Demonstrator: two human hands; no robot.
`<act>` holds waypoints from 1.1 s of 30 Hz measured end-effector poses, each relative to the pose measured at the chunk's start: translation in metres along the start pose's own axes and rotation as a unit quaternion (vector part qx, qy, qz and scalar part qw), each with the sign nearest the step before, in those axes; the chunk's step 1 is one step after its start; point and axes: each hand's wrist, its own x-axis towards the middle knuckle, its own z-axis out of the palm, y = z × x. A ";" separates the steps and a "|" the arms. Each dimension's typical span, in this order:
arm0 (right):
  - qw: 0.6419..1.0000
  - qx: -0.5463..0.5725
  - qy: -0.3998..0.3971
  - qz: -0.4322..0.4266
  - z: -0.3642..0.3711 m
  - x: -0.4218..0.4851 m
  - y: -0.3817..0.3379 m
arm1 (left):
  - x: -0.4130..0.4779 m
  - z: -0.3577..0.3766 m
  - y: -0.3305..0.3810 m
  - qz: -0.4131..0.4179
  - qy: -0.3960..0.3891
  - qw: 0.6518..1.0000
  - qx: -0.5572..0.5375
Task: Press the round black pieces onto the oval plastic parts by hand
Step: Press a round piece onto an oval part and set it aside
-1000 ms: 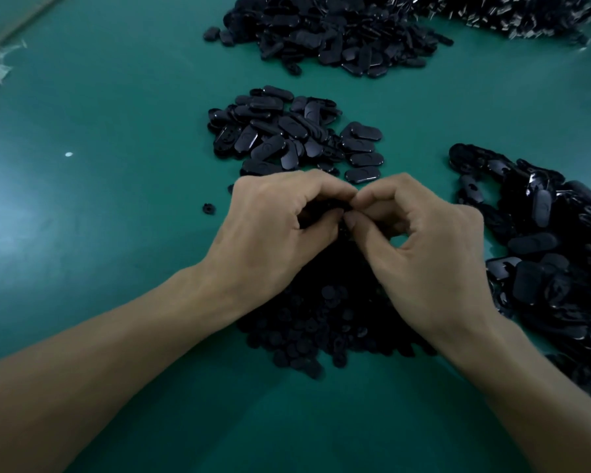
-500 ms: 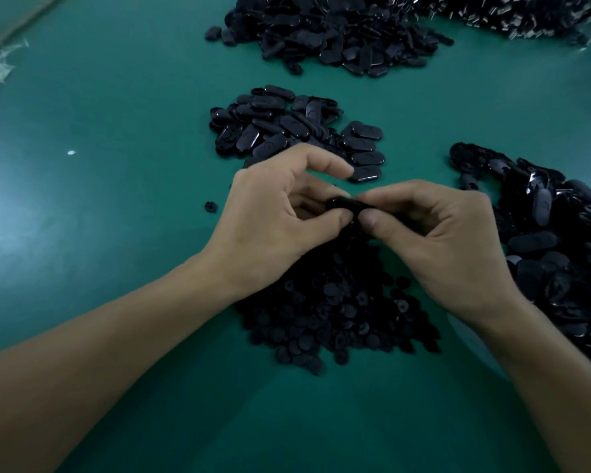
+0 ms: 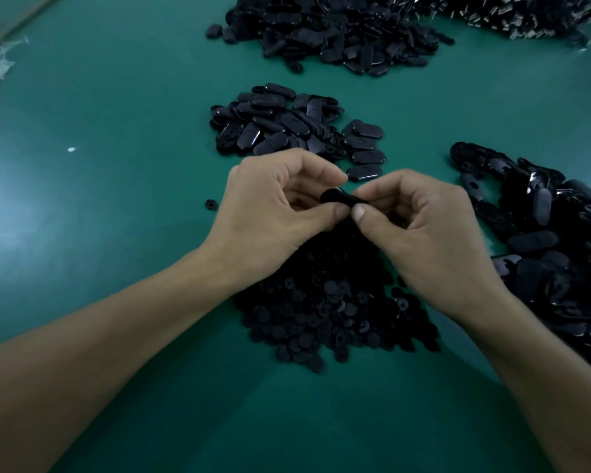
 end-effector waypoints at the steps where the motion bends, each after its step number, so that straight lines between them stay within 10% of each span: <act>1: 1.000 0.001 0.003 -0.002 0.001 0.000 0.000 | 0.000 0.000 -0.001 -0.002 0.001 1.000 0.001; 12: 0.999 0.011 0.014 -0.038 -0.004 -0.001 -0.001 | 0.002 -0.002 -0.003 0.002 0.014 1.000 -0.018; 18: 0.955 -0.263 0.135 -0.026 -0.038 0.005 0.012 | 0.010 -0.009 0.005 0.001 0.085 0.992 -0.092; 33: 0.957 -0.278 0.003 0.085 -0.046 0.003 0.015 | 0.014 -0.013 0.013 -0.049 0.100 0.983 -0.146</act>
